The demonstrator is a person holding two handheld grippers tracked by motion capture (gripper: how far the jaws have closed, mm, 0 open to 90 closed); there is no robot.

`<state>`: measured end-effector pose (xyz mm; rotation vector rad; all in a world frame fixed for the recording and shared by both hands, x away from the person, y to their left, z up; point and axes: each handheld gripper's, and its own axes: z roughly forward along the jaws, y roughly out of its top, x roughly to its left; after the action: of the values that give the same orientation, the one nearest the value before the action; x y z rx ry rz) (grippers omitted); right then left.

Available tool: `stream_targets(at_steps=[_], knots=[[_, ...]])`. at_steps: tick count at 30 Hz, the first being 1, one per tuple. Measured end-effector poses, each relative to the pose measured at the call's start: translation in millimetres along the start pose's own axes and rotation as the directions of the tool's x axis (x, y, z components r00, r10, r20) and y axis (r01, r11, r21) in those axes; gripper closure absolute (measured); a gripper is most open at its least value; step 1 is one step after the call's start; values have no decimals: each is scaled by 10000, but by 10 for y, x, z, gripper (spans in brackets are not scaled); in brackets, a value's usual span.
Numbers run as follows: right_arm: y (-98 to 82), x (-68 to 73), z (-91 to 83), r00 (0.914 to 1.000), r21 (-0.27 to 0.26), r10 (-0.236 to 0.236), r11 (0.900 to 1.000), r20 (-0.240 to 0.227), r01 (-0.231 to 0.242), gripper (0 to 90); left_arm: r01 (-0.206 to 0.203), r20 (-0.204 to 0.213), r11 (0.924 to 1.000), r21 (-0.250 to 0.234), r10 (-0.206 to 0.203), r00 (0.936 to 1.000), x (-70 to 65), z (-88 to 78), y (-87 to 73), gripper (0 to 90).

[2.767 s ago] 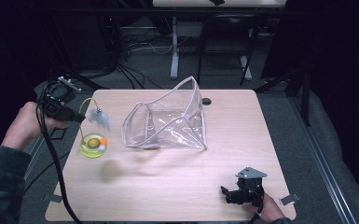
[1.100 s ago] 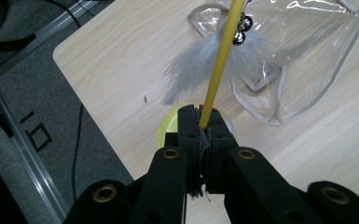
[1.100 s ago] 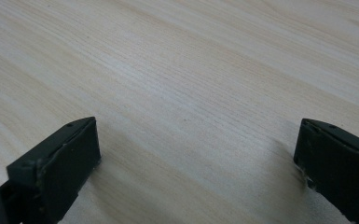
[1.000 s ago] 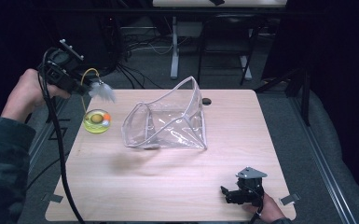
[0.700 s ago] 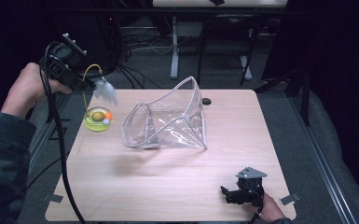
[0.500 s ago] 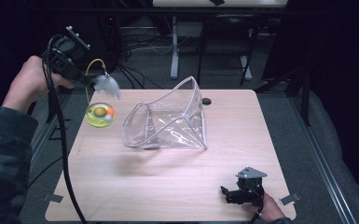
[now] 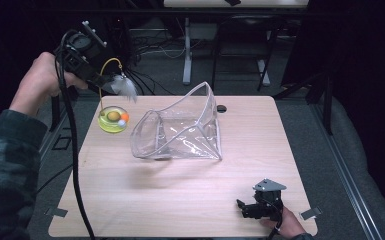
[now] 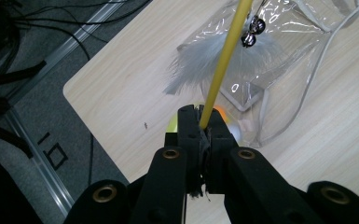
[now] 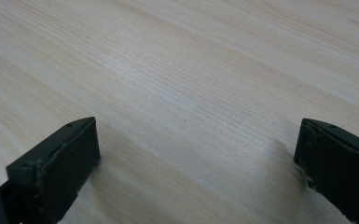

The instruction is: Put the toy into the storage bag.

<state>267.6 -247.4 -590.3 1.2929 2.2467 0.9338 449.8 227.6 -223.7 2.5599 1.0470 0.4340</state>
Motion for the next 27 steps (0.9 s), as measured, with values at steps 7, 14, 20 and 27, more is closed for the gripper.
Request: stream_targets(at_steps=[7,14,20,27], knots=[[-1,-1,2,10000,-26,-12,10000,-1,12,0,-94,17,9999,-134,94,10000,-32,-62,70,882],[-1,-1,2,10000,-30,-12,10000,0,12,0,-289,-48,9993,-233,288,9996,-97,-135,175,882],[-1,-1,3,10000,-35,-13,10000,3,13,0,-432,-30,9983,-383,431,9991,-155,-170,252,882],[-1,-1,3,10000,-37,-13,10000,4,14,0,-643,34,9969,-444,645,9979,-222,-175,345,882]])
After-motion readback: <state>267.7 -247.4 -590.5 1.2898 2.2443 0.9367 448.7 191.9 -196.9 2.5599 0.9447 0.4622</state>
